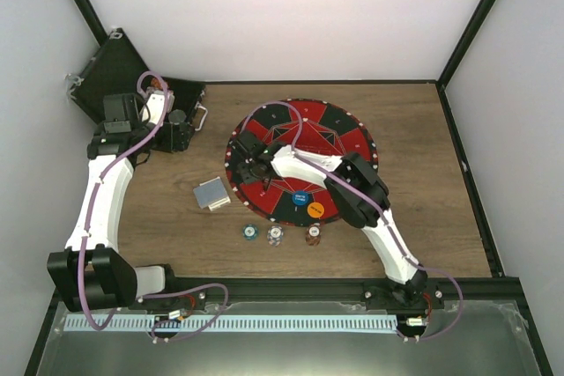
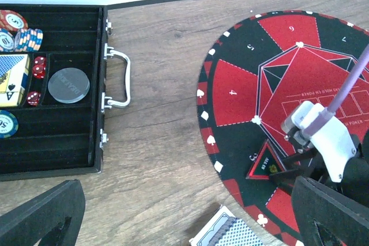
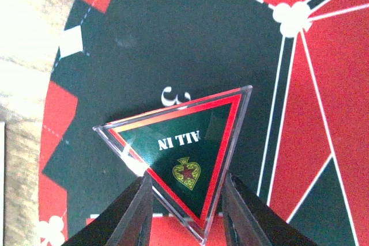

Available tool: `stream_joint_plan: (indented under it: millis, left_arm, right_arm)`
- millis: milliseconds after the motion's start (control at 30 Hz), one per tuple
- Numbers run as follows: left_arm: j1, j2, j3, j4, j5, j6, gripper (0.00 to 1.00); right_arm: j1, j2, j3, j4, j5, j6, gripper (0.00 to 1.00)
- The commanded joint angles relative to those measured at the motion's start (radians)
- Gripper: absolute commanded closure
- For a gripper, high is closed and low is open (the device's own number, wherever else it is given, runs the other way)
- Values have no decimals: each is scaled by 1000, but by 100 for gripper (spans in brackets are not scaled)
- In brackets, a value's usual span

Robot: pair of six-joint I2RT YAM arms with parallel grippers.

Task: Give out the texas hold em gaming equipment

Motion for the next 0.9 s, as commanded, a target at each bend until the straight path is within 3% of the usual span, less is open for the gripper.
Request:
stream_joint_plan:
  millis: [0,100,267,567,700,867]
  left_arm:
    - [6,-5,27,-16,13,-2,0]
    - [6,-3,30,-19,16,4,0]
    - [6,10,37,-28,24,8,0]
    - [8,21,38,-32,66,12,0]
    - [7,27,43,-39,95,11,0]
    - [8,31,43,-48,104,19,0]
  right_arm:
    - [-22,50,69,-49,13,-33,64]
    - [-22,26,102,-72,14,-46,59]
    - [-24,-99,68,-116,49,-57,42]
    - [-57,-446,-401,-83,65,21,26]
    - [-57,-528,-578,-54,47,55,18]
    - [-57,-552,-655,-26,11,69,21]
